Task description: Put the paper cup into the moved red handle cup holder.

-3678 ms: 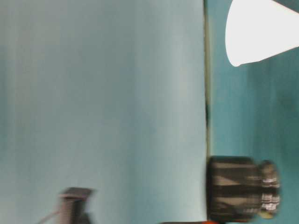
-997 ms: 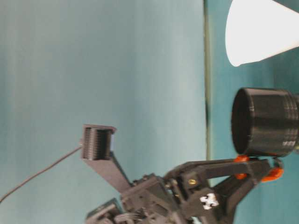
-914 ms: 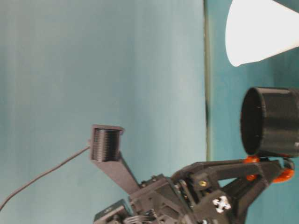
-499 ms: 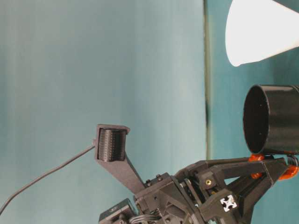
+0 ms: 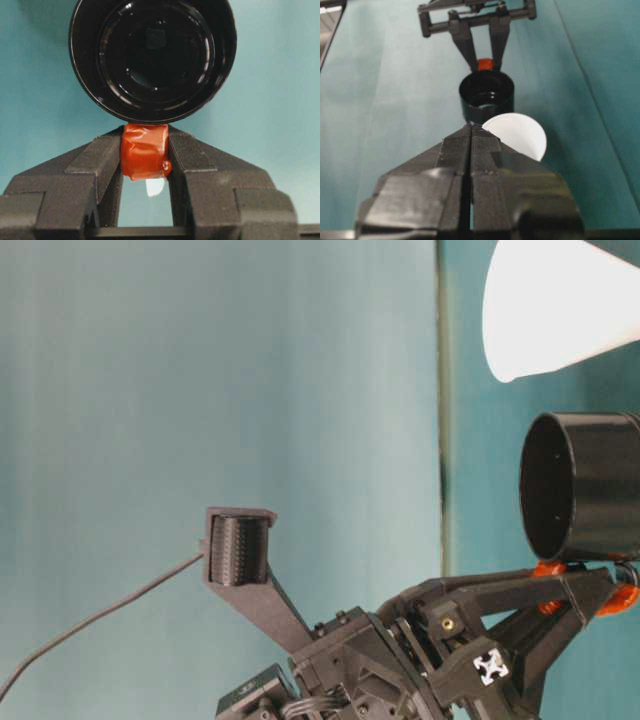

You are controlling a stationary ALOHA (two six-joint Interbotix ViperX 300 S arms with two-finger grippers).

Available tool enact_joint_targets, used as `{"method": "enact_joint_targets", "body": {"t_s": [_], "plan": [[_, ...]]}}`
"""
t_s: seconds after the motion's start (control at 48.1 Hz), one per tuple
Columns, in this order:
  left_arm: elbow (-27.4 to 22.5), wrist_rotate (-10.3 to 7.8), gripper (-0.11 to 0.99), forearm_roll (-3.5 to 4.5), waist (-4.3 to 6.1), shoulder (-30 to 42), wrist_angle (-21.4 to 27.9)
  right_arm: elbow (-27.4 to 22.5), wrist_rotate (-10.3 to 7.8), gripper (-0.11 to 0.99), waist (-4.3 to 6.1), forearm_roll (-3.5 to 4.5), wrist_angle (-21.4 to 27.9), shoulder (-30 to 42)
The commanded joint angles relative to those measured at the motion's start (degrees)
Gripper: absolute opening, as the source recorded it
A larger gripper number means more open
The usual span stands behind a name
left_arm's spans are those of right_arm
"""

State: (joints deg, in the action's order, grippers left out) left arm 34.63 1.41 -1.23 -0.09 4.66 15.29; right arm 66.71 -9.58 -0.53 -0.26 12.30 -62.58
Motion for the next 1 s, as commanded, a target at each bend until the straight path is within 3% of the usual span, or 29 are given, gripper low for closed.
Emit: {"method": "enact_joint_targets", "body": {"t_s": [0.0,0.977], "plan": [[-0.35,0.09,0.28,0.0,0.0,-0.35,-0.26,-0.79,-0.62,-0.11,0.09,-0.09,-0.26,0.44],[-0.7,-0.53,0.28,0.0,0.0,-0.35,-0.44,-0.53,-0.62,-0.11,0.18,-0.09,-0.09,0.44]]}}
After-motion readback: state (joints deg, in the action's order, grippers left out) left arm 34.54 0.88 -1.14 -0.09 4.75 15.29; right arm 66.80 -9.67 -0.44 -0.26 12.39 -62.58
